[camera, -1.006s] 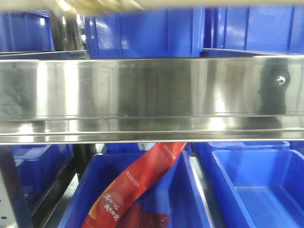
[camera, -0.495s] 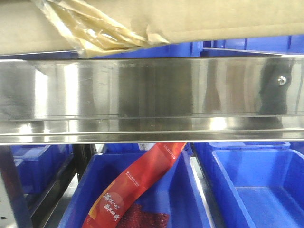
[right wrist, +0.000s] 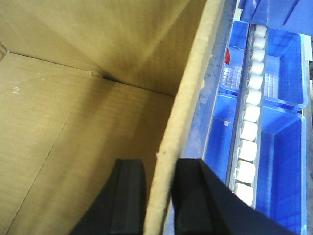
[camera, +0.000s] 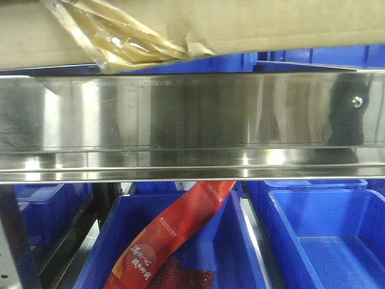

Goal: Grab carton from right shelf to conveyor
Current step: 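Pull the held carton back from the shelf toward the robot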

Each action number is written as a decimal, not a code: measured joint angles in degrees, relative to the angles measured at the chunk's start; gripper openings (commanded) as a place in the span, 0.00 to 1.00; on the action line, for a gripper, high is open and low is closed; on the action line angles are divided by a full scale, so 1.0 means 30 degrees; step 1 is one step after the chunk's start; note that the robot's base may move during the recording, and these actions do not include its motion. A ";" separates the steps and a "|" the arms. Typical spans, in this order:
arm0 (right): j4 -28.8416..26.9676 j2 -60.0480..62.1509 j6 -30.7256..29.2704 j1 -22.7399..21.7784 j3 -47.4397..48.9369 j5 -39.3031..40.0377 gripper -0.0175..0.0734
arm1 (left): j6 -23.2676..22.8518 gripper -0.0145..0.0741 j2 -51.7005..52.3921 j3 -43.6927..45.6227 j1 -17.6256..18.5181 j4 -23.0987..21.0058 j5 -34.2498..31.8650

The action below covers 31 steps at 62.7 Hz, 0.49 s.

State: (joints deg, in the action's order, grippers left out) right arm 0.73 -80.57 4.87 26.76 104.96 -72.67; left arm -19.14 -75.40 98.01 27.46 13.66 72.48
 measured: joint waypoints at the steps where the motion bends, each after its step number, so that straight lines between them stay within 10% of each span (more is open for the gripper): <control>1: 0.0000 0.0000 0.0000 0.0000 0.0000 0.0000 0.12 | 0.0000 0.14 0.0000 0.0000 0.0000 0.0000 0.0000; 31: 0.0000 -0.0034 -0.0030 0.0000 0.0000 0.0000 0.12 | 0.0000 0.14 0.0000 0.0000 0.0000 0.0000 0.0000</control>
State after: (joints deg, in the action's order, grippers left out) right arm 0.73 -80.67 4.78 26.76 104.96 -72.67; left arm -19.14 -75.40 98.01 27.46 13.66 72.48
